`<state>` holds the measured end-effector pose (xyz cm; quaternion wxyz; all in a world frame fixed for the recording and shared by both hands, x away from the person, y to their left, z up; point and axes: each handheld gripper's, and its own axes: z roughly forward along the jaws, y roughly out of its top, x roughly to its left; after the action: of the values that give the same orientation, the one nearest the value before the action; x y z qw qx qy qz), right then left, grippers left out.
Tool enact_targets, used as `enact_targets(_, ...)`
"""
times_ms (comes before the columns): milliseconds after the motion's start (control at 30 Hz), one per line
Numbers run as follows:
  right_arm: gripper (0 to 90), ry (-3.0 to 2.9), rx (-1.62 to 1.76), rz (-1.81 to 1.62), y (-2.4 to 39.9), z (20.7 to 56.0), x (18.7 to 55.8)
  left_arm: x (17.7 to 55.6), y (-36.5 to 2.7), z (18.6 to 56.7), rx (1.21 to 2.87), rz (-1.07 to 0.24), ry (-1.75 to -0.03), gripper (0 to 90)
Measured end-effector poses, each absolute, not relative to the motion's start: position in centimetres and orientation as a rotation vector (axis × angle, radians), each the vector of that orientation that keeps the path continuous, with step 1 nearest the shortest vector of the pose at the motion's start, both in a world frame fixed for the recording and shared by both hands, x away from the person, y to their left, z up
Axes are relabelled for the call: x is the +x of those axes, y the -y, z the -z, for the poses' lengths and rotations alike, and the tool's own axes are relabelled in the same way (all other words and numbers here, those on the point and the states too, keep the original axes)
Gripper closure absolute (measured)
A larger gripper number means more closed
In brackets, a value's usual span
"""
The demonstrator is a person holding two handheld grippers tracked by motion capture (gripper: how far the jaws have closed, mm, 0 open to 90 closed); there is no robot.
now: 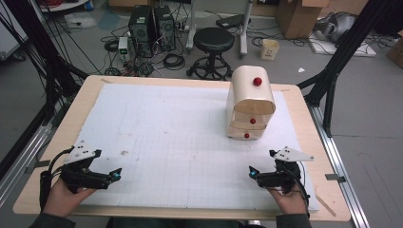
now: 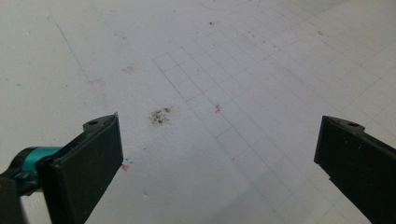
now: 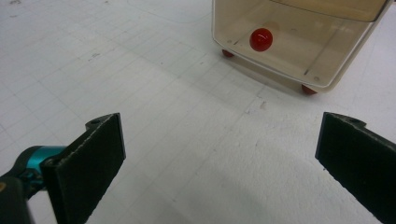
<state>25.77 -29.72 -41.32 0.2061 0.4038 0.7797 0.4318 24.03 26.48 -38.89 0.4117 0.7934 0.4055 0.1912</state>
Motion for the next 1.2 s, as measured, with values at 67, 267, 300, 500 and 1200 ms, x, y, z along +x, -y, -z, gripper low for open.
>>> enact_targets(67, 0.5, -2.169, 1.119, -1.212, 29.8, 41.3, 25.9, 24.0, -26.5, 38.9, 1.998, -0.482, -1.023, 1.7)
enact_targets(267, 0.5, -2.181, 1.117, -1.208, 29.6, 41.4, 26.0, 24.0, -26.6, 39.1, 2.002, -0.478, -1.025, 1.7)
enact_targets(300, 0.5, -2.182, 1.107, -1.209, 29.5, 41.3, 25.9, 24.0, -26.6, 39.0, 1.995, -0.479, -1.028, 1.7)
enact_targets(500, 0.5, -2.178, 1.096, -1.224, 29.2, 41.0, 25.7, 24.0, -26.7, 38.9, 1.992, -0.48, -1.026, 1.7)
enact_targets(1200, 0.5, -2.089, 1.122, -1.144, 27.1, 39.0, 25.5, 24.1, -26.3, 39.2, 2.005, -0.475, -1.02, 1.7)
